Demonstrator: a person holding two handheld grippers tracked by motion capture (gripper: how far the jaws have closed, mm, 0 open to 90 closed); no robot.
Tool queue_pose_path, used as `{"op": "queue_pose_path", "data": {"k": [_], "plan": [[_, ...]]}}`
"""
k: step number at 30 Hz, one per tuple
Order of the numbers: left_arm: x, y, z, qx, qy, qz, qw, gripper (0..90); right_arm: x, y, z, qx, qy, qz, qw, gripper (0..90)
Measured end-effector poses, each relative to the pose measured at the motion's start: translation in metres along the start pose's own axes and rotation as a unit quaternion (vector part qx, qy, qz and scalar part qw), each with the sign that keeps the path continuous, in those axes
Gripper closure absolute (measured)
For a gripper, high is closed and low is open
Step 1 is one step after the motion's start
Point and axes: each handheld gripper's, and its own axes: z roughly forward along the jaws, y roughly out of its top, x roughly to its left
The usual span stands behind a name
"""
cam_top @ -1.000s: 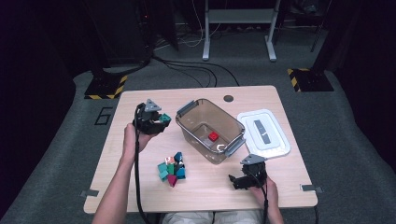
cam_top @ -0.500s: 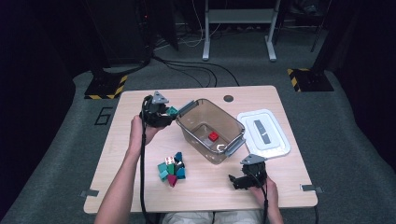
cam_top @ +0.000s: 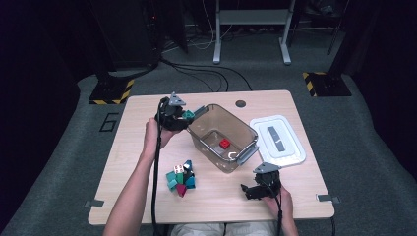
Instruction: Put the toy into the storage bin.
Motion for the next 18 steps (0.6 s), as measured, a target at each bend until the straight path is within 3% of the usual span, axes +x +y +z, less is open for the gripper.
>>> {"op": "queue_pose_path", "data": {"k": [18], "plan": [[-0.009,0.017,0.026,0.022,-0.011,0.008,0.9997,58.6,0.001,0.0,0.0,-0.001,0.001,0.005,1.0,1.8]]}}
